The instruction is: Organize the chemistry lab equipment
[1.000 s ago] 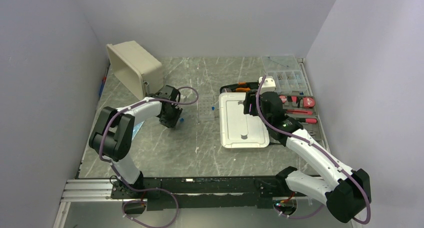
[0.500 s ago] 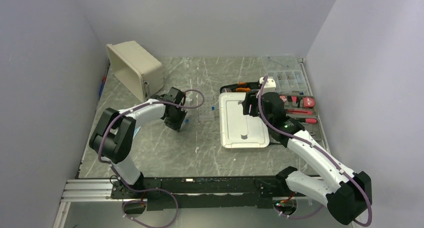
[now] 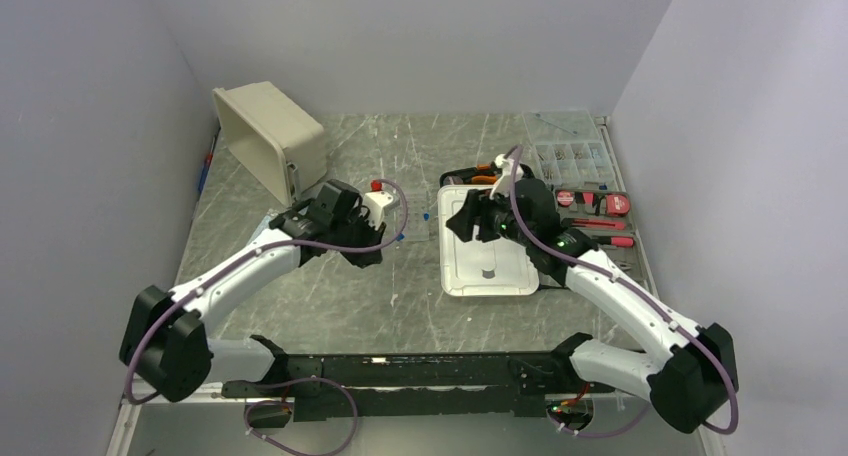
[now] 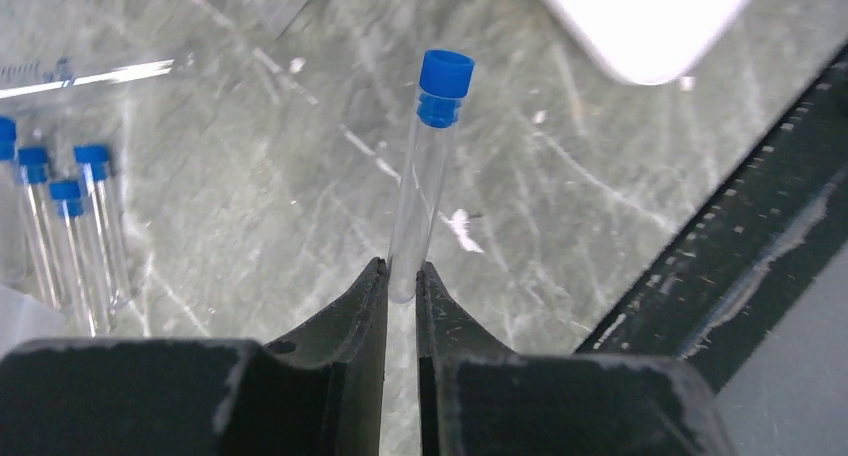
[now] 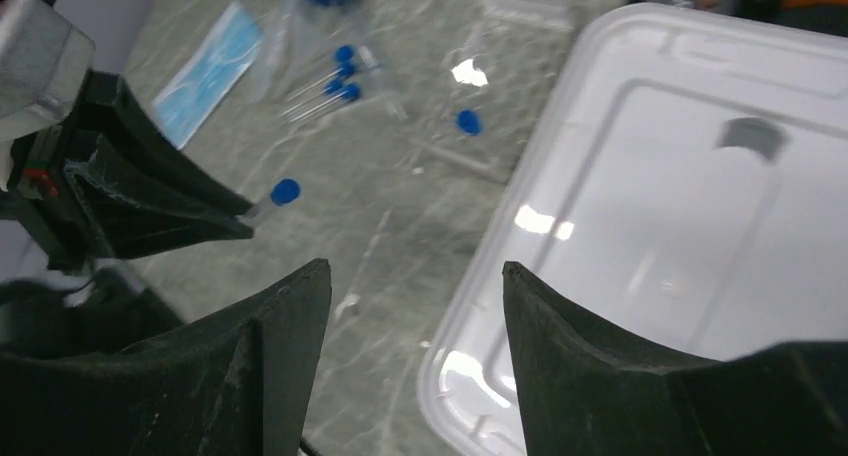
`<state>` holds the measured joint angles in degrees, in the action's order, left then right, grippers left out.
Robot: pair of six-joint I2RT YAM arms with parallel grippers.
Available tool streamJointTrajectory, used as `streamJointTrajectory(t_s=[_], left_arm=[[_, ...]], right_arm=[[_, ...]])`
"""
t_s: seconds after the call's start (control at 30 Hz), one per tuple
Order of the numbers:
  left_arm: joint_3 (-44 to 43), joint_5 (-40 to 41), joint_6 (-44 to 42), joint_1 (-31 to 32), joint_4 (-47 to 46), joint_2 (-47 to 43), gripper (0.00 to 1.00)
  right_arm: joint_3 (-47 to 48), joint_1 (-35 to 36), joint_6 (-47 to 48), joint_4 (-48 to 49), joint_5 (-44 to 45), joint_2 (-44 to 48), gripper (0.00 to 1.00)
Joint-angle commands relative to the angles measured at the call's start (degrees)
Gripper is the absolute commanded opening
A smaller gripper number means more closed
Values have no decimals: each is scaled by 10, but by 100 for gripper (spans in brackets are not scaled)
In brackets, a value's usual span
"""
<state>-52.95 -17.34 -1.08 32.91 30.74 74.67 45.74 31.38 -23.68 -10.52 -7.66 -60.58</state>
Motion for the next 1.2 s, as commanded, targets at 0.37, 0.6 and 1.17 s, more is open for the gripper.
streamJointTrajectory(t_s=[0.37,0.6,1.17], left_arm=[[27,-162,-12,11,-72,-93,13],[28,-171,-12,13,-76,-101,13],[26,-157,-13,14,-71,-103,13]], right_arm=[[15,45,-133,209,-244,-107,59],[22,47,-130,200,-245,-121,56],[30,59,-135,225,-292,-158,33]])
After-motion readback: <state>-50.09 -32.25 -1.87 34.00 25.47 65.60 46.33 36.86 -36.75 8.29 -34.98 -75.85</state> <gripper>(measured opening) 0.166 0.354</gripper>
